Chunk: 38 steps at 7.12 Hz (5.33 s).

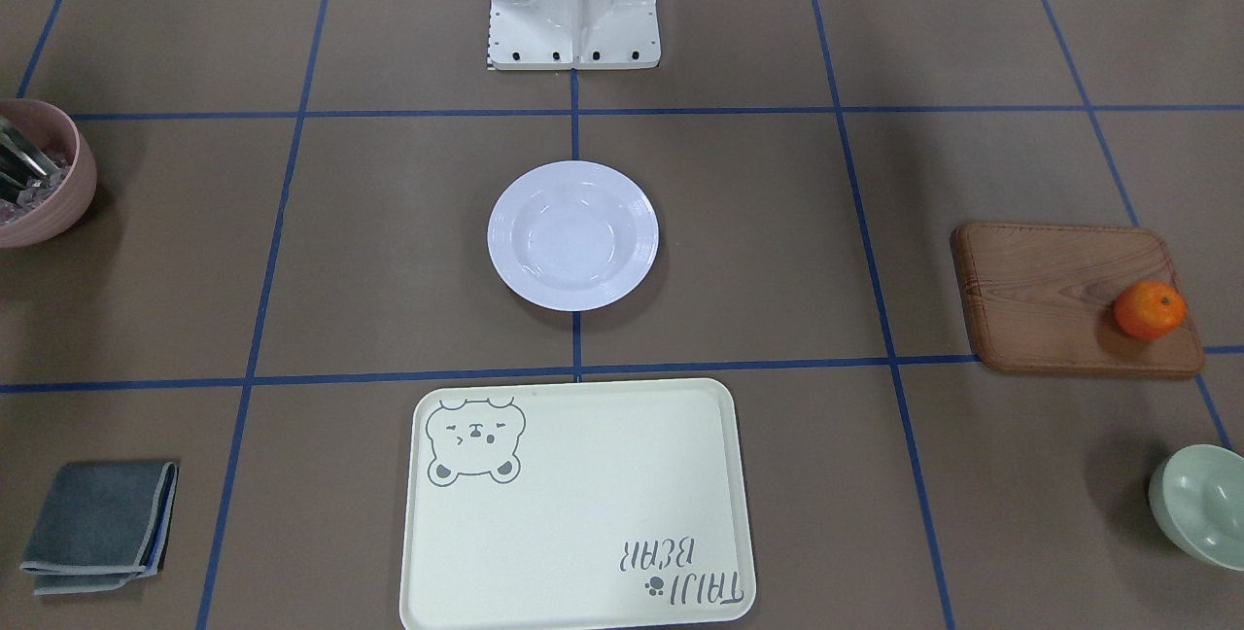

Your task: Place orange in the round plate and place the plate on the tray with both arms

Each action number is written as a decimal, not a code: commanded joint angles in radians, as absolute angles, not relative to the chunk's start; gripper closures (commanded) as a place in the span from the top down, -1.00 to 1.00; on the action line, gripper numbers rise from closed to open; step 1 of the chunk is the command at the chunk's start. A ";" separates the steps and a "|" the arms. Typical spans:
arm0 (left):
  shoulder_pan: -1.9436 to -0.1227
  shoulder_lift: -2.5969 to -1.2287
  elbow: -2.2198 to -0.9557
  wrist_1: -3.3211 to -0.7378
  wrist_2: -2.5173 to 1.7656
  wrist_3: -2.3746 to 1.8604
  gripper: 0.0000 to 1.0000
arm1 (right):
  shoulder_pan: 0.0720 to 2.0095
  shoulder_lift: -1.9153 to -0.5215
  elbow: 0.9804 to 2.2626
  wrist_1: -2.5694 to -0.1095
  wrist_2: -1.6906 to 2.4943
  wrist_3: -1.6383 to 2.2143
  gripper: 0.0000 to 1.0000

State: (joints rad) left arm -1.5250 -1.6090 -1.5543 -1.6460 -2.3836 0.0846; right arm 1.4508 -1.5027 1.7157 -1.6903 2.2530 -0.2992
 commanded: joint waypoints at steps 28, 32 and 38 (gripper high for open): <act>-1.217 -1.761 -1.286 -1.934 -2.253 -0.121 0.95 | 1.424 -1.532 1.713 -1.660 2.356 -0.284 1.00; -1.200 -1.776 -1.252 -1.936 -2.252 -0.118 0.95 | 1.417 -1.531 1.713 -1.660 2.355 -0.284 1.00; -1.200 -1.842 -1.313 -1.916 -2.284 -0.339 -1.00 | 1.401 -1.517 1.712 -1.660 2.355 -0.258 1.00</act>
State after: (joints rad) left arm -1.1995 -1.8145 -1.2656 -1.9222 -2.2641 -0.2042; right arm 1.4051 -1.5232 1.7131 -1.6598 2.3553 -0.2611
